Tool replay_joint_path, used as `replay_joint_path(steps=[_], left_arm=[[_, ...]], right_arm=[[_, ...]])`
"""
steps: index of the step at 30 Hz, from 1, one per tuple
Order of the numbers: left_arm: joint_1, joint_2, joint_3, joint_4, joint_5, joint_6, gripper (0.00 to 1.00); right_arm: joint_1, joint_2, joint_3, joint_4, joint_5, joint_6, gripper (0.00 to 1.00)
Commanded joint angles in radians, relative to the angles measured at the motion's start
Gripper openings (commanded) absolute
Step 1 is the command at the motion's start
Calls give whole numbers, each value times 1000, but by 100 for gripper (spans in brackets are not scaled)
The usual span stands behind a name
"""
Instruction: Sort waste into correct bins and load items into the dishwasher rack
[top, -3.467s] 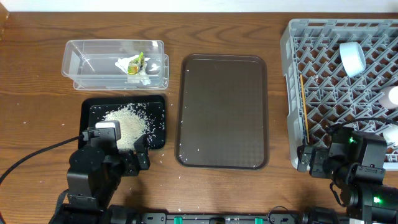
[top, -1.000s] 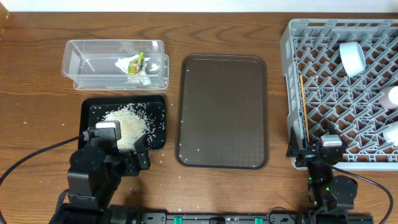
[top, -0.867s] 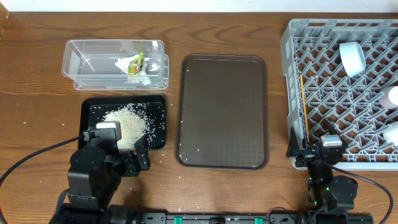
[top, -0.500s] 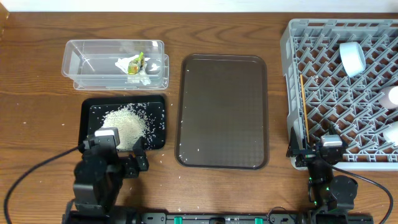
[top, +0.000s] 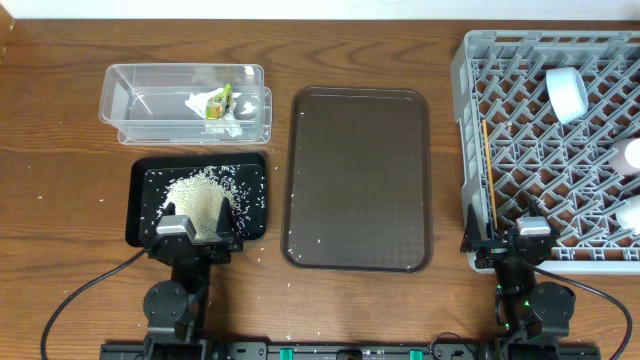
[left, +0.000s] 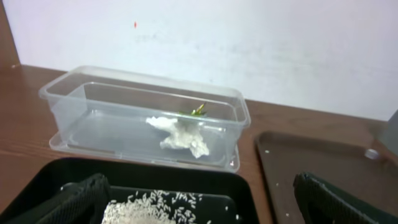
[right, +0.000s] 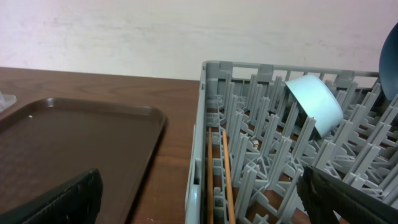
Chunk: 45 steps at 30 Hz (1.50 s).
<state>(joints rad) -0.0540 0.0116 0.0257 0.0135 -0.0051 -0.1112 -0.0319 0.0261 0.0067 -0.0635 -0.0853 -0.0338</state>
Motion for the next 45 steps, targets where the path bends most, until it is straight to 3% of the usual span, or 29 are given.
replay_joint_path(steps=[1, 5, 45], left_arm=[[6, -10, -22, 2, -18, 40, 97], [6, -10, -22, -84, -10, 40, 97], [6, -6, -21, -85, -10, 40, 97]], right_arm=[[18, 2, -1, -4, 6, -8, 99], [18, 2, -1, -4, 6, -8, 99], [18, 2, -1, -4, 6, -8, 99]])
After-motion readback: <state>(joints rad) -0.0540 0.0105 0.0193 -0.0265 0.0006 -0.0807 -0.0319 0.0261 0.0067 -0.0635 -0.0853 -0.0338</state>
